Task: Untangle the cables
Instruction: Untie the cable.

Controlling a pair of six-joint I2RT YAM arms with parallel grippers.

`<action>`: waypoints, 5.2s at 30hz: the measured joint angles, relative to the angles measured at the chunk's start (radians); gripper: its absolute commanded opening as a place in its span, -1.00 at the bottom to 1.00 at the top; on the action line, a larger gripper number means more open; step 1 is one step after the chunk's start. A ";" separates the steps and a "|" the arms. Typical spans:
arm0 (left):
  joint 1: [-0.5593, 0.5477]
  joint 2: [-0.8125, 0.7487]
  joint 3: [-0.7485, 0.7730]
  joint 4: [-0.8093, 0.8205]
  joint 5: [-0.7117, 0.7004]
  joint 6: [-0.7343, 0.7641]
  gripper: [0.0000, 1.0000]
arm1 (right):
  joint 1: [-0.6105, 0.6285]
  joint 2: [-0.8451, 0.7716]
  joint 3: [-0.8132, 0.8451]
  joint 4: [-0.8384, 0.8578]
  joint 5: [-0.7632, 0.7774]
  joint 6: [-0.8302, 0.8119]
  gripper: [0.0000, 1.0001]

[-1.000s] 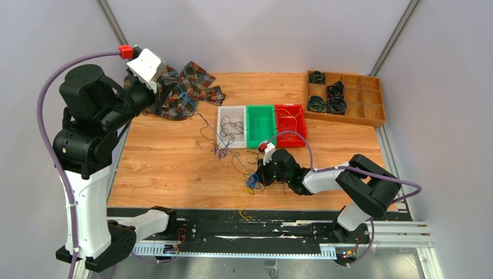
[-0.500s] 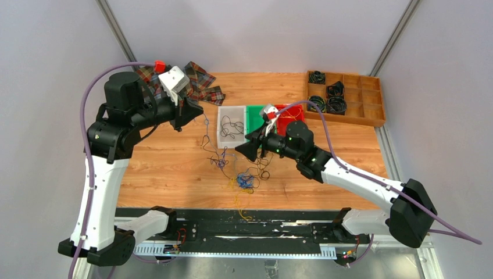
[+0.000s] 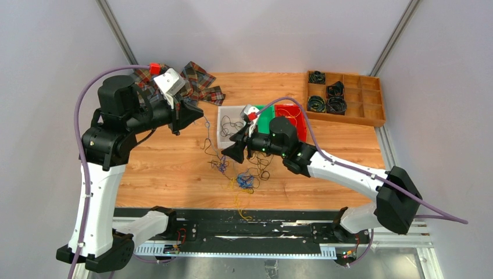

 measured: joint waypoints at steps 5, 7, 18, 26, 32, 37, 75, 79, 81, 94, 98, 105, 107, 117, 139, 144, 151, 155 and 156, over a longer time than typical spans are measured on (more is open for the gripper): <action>0.000 0.000 0.006 0.002 0.000 -0.014 -0.99 | 0.072 -0.001 0.007 -0.008 0.023 -0.067 0.19; 0.000 -0.001 0.006 0.002 0.000 -0.024 -0.99 | 0.094 -0.003 0.007 -0.010 0.037 -0.095 0.17; 0.000 -0.013 0.006 0.002 -0.018 -0.075 -0.99 | 0.298 -0.064 -0.058 0.058 0.288 -0.515 0.08; 0.000 -0.016 0.007 0.002 -0.019 -0.097 -0.99 | 0.368 0.002 -0.032 0.079 0.436 -0.804 -0.08; 0.000 -0.016 0.014 0.003 -0.020 -0.101 -0.99 | 0.382 0.075 0.007 0.083 0.490 -0.916 -0.24; 0.000 -0.016 0.021 0.004 -0.020 -0.104 -0.99 | 0.385 0.125 0.039 0.101 0.537 -0.966 -0.56; 0.000 0.049 0.178 0.153 -0.484 0.110 -0.99 | 0.142 -0.640 -0.616 -0.037 0.441 -0.174 -0.99; 0.000 0.051 0.240 0.212 -0.529 0.114 -0.99 | 0.108 -0.649 -0.638 -0.097 0.434 -0.124 -0.99; 0.000 0.051 0.277 0.235 -0.537 0.111 -0.99 | 0.106 -0.621 -0.636 -0.116 0.444 -0.109 -0.99; 0.000 0.053 0.467 0.359 -0.520 0.080 -0.99 | 0.104 -0.369 -0.561 -0.249 0.572 -0.038 -0.98; 0.000 0.039 0.439 0.401 -0.516 0.068 -0.99 | 0.104 -0.341 -0.512 -0.317 0.633 -0.036 -0.41; 0.000 0.023 0.353 0.405 -0.402 0.010 -0.99 | 0.102 -0.423 -0.405 -0.305 0.586 -0.072 0.45; 0.000 0.015 0.314 0.399 -0.354 -0.022 -0.99 | 0.102 -0.423 -0.351 -0.280 0.534 -0.084 0.47; 0.000 0.022 0.266 0.390 -0.210 -0.127 -0.99 | 0.104 -0.119 0.008 -0.085 0.247 -0.113 0.51; 0.000 0.025 0.397 0.412 -0.177 -0.153 -0.99 | 0.067 0.336 0.009 0.267 0.103 -0.020 -0.31; 0.000 0.038 0.447 0.428 -0.190 -0.156 -0.99 | 0.066 0.392 -0.103 0.332 0.135 0.008 -0.39; 0.000 0.046 0.471 0.541 -0.345 -0.125 -0.99 | 0.066 0.409 -0.298 0.444 0.217 0.033 -0.33; 0.000 0.049 0.477 0.657 -0.484 -0.095 -0.99 | 0.066 0.409 -0.374 0.517 0.255 0.049 -0.29; 0.000 0.049 0.478 0.695 -0.523 -0.088 -0.99 | 0.066 0.409 -0.389 0.536 0.262 0.052 -0.29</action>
